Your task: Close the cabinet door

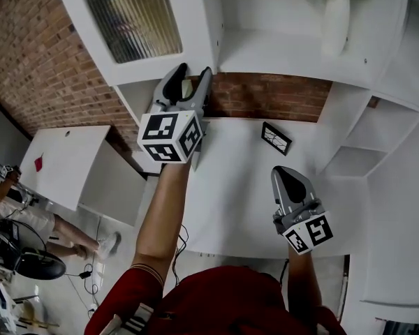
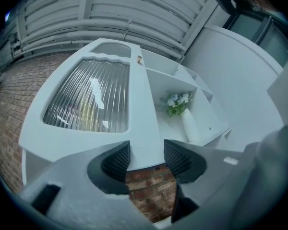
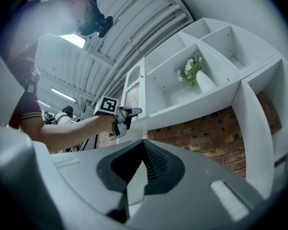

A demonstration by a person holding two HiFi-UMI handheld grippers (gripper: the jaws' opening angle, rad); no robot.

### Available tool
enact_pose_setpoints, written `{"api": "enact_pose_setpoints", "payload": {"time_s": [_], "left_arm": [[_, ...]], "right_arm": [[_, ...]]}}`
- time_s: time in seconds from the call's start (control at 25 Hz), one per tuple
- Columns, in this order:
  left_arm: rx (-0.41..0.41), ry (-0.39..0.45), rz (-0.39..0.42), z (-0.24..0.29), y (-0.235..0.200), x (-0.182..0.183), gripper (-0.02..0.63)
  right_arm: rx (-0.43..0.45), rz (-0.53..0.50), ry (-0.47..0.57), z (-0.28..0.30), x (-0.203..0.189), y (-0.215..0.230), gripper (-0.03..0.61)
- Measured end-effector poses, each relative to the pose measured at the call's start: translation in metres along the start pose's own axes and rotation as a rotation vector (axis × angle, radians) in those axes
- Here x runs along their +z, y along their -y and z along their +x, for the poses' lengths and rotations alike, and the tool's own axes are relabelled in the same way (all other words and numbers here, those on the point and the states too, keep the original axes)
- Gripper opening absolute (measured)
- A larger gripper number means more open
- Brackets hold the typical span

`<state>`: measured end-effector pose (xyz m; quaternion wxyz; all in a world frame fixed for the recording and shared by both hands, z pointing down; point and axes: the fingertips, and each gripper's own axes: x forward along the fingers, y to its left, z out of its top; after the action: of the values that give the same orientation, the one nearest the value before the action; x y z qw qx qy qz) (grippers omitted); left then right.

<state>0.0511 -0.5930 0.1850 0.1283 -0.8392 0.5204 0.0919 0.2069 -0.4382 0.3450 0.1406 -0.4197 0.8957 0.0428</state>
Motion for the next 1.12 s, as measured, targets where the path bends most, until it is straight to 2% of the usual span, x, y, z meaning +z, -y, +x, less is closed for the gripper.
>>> {"api": "enact_pose_setpoints", "payload": {"time_s": [0.68, 0.96, 1.12], "left_arm": [[-0.107, -0.007, -0.038, -0.014, -0.001, 0.0, 0.189], [-0.175, 0.005, -0.066, -0.047, 0.003, -0.004, 0.173], [-0.229, 0.007, -0.089, -0.078, 0.012, -0.01, 0.13]], "right_arm": [[-0.046, -0.025, 0.006, 0.005, 0.004, -0.021, 0.014], [-0.047, -0.048, 0.009, 0.013, 0.011, -0.045, 0.014], [-0.035, -0.062, 0.013, 0.018, 0.014, -0.066, 0.014]]}}
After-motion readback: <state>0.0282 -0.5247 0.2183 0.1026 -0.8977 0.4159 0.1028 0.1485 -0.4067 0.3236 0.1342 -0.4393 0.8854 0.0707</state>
